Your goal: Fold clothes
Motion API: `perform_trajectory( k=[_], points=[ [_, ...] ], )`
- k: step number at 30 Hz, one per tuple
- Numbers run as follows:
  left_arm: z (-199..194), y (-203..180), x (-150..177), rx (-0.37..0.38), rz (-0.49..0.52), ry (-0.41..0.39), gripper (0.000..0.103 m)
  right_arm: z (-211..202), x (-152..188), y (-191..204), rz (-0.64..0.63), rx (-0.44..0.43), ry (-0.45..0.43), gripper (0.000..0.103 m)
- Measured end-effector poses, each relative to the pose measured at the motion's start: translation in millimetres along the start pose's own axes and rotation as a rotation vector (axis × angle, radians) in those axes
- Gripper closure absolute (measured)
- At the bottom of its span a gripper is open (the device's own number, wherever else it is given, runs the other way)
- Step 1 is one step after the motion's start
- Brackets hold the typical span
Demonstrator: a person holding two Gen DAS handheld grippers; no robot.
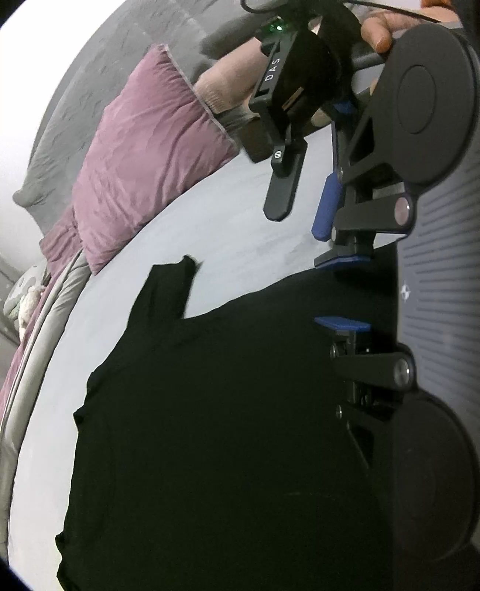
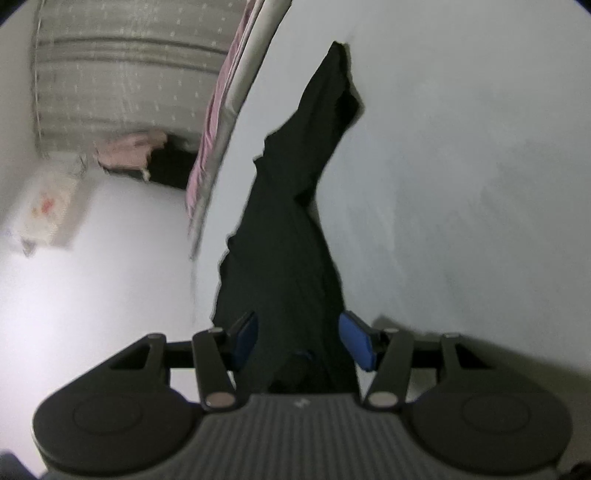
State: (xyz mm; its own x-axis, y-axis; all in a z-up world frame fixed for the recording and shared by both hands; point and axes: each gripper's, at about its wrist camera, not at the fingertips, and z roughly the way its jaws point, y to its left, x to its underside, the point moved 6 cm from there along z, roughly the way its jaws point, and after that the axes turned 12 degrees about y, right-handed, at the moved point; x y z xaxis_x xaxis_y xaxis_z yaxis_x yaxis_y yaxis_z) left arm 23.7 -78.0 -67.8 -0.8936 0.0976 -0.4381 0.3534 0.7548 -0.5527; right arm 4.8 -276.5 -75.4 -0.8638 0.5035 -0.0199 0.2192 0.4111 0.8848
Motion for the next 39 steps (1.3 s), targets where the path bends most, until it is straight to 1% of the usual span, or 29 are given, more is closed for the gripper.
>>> perform_trajectory(
  k=[4, 7, 11, 14, 20, 23, 25, 27, 29, 36, 39],
  points=[
    [-4, -10, 15, -0.008, 0.019, 0.020, 0.078, -8, 28, 3, -0.039, 0.058, 0.027, 0.051],
    [-6, -14, 26, -0.009, 0.016, 0.031, 0.078, -14, 49, 4, -0.064, 0.100, 0.044, 0.052],
    [-8, -16, 38, -0.012, 0.009, 0.038, 0.078, -27, 77, 2, -0.095, 0.162, 0.059, 0.052],
    [-8, -19, 43, -0.027, 0.021, 0.041, 0.078, -39, 93, -5, -0.107, 0.189, 0.064, 0.052],
    [-7, -23, 49, -0.045, 0.033, 0.040, 0.078, -46, 109, -15, -0.100, 0.208, 0.061, 0.064],
    [-8, -23, 51, -0.048, 0.031, 0.042, 0.078, -42, 110, -14, -0.129, 0.243, 0.078, 0.073],
    [-8, -24, 52, -0.051, 0.030, 0.045, 0.078, -37, 114, -14, -0.150, 0.272, 0.095, 0.087],
    [-8, -26, 52, -0.055, 0.037, 0.048, 0.078, -37, 118, -14, -0.164, 0.293, 0.106, 0.098],
    [-8, -28, 53, -0.059, 0.050, 0.052, 0.078, -40, 121, -12, -0.174, 0.293, 0.101, 0.098],
    [-2, -35, 55, -0.053, 0.073, 0.067, 0.078, -66, 141, 17, -0.274, 0.302, 0.012, 0.098],
    [-1, -37, 56, -0.058, 0.081, 0.076, 0.078, -68, 141, 17, -0.293, 0.353, 0.000, 0.098]
  ],
)
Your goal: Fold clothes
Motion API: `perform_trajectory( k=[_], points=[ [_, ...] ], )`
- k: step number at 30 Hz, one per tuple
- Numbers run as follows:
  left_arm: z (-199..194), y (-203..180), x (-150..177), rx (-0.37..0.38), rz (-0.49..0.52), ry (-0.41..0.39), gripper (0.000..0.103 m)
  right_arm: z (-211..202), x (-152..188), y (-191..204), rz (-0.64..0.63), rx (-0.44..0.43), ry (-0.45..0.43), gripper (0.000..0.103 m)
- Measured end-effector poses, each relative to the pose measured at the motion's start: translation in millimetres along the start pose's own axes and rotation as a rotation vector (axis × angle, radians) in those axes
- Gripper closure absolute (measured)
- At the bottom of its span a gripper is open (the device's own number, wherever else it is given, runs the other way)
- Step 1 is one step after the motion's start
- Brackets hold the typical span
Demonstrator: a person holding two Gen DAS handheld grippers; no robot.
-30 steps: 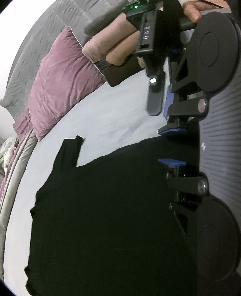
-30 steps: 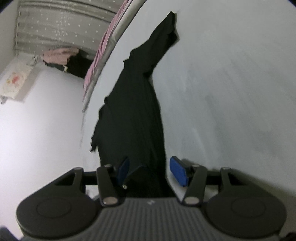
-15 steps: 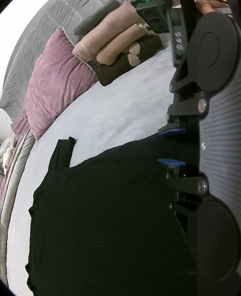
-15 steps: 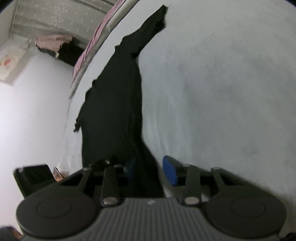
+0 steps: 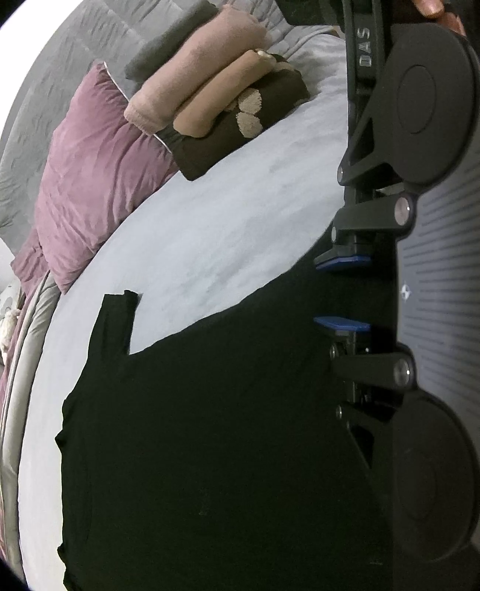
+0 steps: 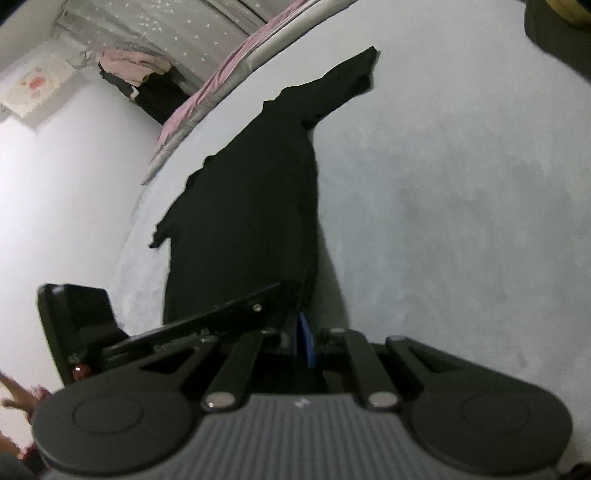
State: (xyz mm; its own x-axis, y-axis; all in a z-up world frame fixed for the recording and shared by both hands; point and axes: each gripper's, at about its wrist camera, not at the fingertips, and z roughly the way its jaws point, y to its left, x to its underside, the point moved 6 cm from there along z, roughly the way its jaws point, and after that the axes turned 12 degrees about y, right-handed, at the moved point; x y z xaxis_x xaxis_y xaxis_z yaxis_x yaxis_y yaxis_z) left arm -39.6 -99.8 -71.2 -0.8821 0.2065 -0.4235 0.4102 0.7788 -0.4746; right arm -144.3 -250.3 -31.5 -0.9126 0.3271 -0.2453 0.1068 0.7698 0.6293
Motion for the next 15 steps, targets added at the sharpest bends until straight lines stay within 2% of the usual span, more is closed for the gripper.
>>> perform_trajectory(
  k=[3, 5, 6, 8, 11, 15],
  points=[
    [-3, 0, 1, -0.004, 0.004, 0.007, 0.078, 1, 0, -9, 0.021, 0.011, 0.008, 0.091],
    [-6, 0, 3, -0.006, 0.002, 0.008, 0.078, -3, 2, -11, 0.024, 0.010, 0.005, 0.073],
    [-8, 1, 3, -0.008, 0.002, 0.009, 0.078, -4, 3, -11, 0.017, 0.013, 0.001, 0.061],
    [-12, 0, 7, -0.012, 0.002, 0.008, 0.078, -6, 6, -8, -0.004, 0.020, 0.007, 0.059],
    [-20, -2, 15, -0.036, 0.013, -0.002, 0.078, -6, 13, -3, -0.033, 0.027, 0.033, 0.061],
    [-38, 2, 26, -0.110, 0.031, -0.020, 0.077, -4, 27, -1, -0.055, 0.034, 0.075, 0.065]
  ],
)
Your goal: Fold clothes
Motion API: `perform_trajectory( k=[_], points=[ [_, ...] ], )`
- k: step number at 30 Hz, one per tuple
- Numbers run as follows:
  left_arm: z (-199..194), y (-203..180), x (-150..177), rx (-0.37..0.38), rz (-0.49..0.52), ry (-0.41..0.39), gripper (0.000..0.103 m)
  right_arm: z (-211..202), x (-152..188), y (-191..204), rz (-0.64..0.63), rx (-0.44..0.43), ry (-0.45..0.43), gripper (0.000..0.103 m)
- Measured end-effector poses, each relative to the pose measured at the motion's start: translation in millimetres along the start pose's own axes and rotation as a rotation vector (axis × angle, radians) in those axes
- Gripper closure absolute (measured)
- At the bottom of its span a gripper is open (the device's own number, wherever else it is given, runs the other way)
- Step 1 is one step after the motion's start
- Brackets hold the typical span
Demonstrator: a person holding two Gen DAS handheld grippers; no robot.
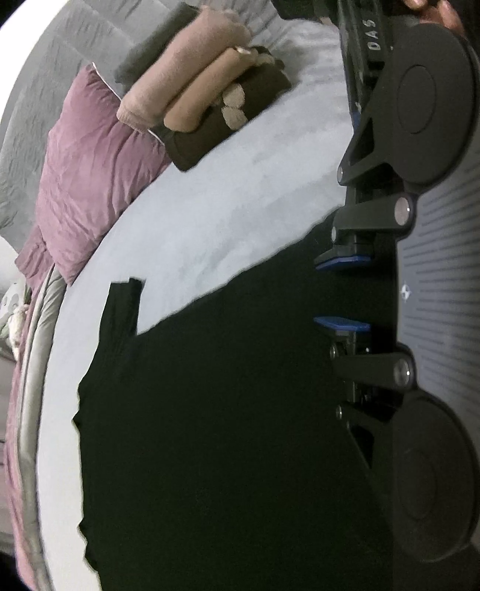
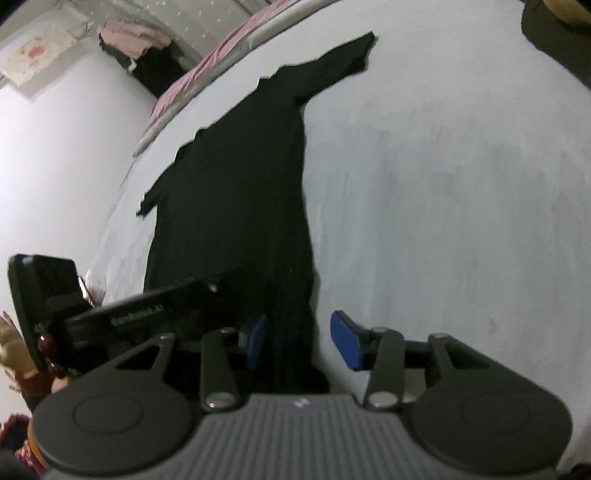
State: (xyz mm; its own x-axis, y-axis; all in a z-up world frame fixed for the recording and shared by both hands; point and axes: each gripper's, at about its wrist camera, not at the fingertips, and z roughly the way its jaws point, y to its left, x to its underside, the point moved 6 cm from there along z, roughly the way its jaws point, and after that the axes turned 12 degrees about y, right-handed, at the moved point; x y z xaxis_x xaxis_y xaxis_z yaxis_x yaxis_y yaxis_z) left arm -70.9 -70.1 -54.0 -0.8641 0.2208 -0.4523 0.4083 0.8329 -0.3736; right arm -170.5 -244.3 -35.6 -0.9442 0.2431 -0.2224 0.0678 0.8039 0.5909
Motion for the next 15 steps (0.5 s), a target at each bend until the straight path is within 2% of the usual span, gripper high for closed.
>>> perform_trajectory(
  k=[3, 7, 15],
  points=[
    [-16, 11, 10, -0.048, -0.004, -0.007, 0.076, -5, 8, -1, 0.000, 0.006, 0.002, 0.067],
    [-37, 31, 22, -0.122, -0.042, -0.021, 0.070, -13, 13, -5, 0.012, 0.011, -0.001, 0.067],
    [-87, 83, 40, -0.224, -0.193, -0.057, 0.066, -20, 22, -2, -0.008, 0.059, -0.001, 0.067]
  ],
)
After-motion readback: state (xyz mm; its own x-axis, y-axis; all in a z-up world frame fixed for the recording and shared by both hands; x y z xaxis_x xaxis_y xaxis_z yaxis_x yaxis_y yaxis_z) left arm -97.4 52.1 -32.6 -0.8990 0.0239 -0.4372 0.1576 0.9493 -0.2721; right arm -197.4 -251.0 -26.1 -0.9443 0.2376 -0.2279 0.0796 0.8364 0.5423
